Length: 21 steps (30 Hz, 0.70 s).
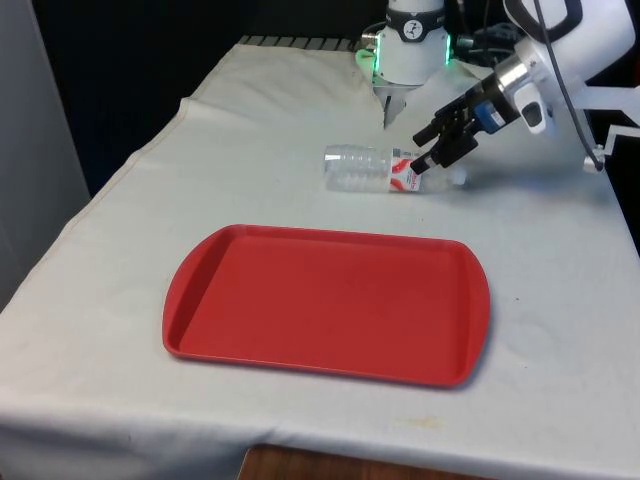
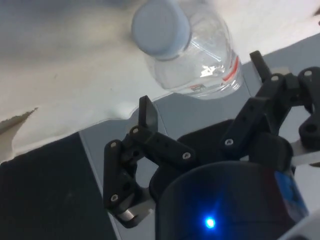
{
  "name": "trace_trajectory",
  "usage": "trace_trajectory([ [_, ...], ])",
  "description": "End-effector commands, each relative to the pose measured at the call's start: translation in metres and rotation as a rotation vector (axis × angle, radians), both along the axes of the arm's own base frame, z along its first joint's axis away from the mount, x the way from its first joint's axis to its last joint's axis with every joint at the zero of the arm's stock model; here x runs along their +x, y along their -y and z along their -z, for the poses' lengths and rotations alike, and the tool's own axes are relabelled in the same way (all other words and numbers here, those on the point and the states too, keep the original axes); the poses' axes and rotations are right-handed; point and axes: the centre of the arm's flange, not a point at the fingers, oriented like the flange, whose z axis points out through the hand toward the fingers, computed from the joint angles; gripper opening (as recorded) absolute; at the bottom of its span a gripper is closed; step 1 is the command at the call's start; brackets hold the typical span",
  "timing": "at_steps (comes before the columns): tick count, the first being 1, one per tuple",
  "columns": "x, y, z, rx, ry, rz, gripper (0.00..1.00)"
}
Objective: Place the bottle upright on the tray.
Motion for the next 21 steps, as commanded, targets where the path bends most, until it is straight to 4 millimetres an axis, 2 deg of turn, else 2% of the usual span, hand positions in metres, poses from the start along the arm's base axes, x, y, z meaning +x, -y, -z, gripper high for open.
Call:
trace_trajectory([
  [1,0.0,-0.002,0.002,-0.016,0.007,-0.003,1.0],
  [21,0.0,-0.006,0.013,-0.074,0.023,0.003,1.0],
])
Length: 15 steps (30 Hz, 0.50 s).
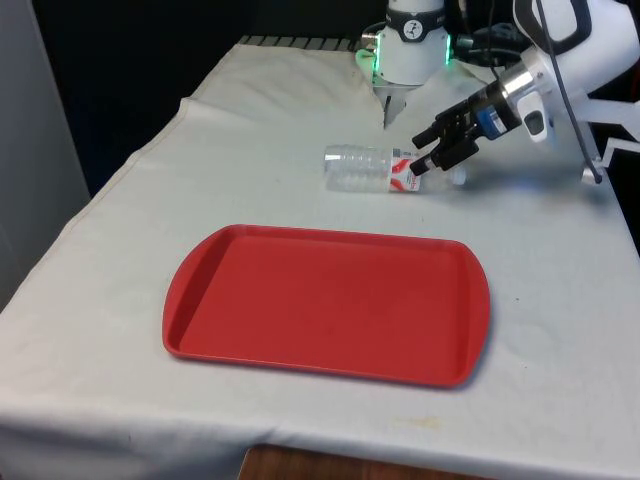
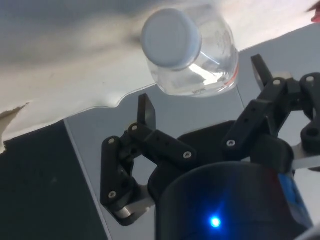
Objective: Place the bottle upright on the tray.
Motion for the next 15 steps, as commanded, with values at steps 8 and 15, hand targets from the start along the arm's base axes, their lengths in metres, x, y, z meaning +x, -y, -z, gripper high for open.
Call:
trace_trajectory([
  [8,0.0012,-0.0005,0.003,-0.001,0.003,0.003,1.0],
  [15,0.0011,-0.0005,0.0034,-0.001,0.002,0.002,1.0],
])
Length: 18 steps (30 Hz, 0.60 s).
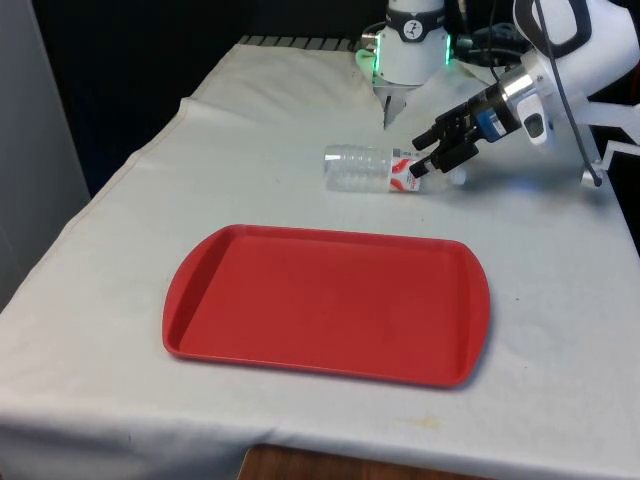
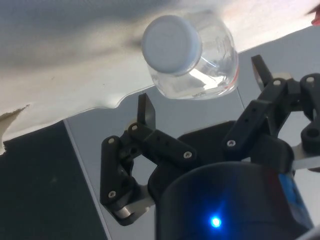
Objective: Place the bottle upright on the tray.
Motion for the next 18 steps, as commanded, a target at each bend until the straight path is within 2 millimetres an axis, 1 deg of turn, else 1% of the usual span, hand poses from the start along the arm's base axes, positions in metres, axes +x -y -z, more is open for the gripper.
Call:
trace_trajectory([
  [1,0.0002,0.0004,0.0007,-0.001,0.001,0.001,1.0],
  [18,-0.0014,0.0008,0.0067,-0.001,-0.007,0.001,1.0],
])
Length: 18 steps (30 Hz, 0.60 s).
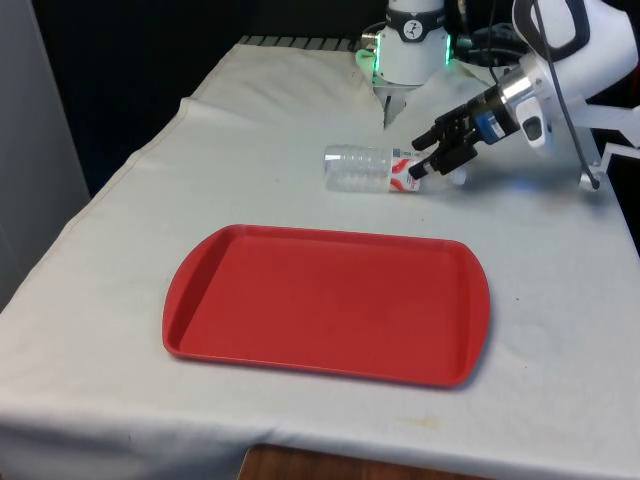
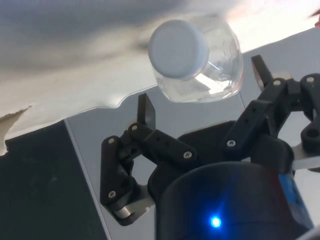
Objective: Place the bottle upright on the tray.
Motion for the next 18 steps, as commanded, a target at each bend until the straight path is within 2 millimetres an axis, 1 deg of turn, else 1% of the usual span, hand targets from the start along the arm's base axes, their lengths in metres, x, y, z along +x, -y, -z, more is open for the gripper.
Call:
trace_trajectory([
  [1,0.0005,0.0,0.0028,0.0,0.001,0.0,1.0],
  [2,-0.0004,0.0001,0.0009,0.0,-0.002,0.0,1.0],
  [3,0.0001,0.0005,0.0049,-0.001,-0.001,0.001,1.0],
  [5,-0.0004,0.0,0.0064,-0.001,-0.003,0.0,1.0],
  [18,-0.0007,0.0001,0.0103,0.0,-0.011,0.003,1.0],
])
